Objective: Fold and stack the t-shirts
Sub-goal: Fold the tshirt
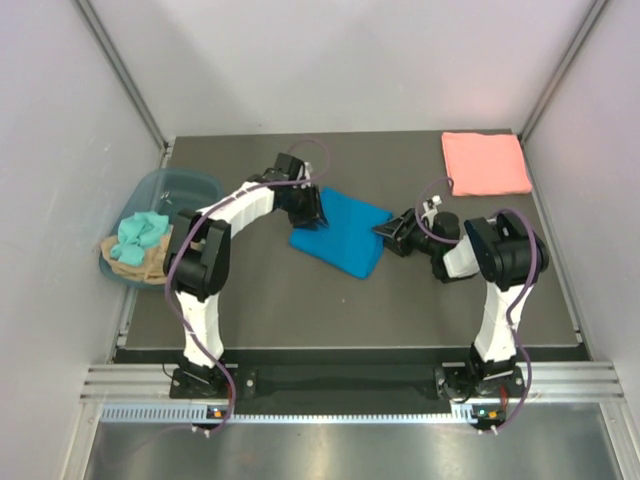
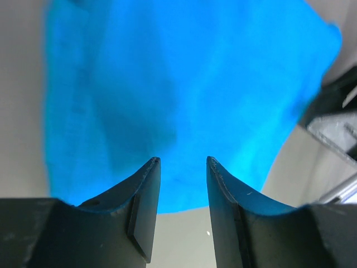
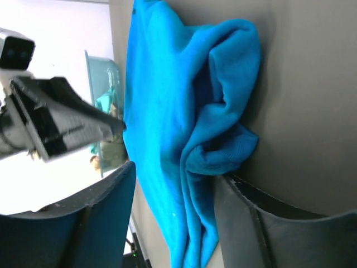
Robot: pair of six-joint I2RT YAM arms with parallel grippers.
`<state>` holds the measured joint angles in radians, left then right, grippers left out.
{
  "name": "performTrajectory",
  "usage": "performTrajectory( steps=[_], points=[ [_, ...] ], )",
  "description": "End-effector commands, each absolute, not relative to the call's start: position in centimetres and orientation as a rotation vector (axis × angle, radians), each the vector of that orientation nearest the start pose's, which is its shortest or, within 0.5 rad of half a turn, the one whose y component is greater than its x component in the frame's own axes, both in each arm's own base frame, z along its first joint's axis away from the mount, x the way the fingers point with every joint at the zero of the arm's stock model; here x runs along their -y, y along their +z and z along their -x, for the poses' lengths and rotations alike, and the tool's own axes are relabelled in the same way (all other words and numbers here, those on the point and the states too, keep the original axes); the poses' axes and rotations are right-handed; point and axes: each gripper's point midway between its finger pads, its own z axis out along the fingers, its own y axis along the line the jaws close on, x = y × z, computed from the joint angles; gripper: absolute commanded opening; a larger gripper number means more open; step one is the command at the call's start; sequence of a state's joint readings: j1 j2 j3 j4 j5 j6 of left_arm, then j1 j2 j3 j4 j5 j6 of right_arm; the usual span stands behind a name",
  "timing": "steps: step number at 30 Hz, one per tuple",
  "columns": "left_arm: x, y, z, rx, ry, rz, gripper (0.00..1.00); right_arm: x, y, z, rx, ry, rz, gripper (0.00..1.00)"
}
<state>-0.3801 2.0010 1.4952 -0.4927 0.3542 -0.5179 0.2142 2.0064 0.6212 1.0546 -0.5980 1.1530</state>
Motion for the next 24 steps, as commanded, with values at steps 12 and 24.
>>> performTrajectory(
  steps=[12,24],
  points=[
    [34.1,10.3,-35.0,-2.470,-1.010,-0.156,0.42,-18.7,4.5,-39.5,-2.108,1.132,-0.700,0.73],
    [38.1,8.5,-31.4,-2.429,-0.976,-0.249,0.40,-18.4,4.5,-40.4,-2.132,1.069,-0.765,0.75]
  ],
)
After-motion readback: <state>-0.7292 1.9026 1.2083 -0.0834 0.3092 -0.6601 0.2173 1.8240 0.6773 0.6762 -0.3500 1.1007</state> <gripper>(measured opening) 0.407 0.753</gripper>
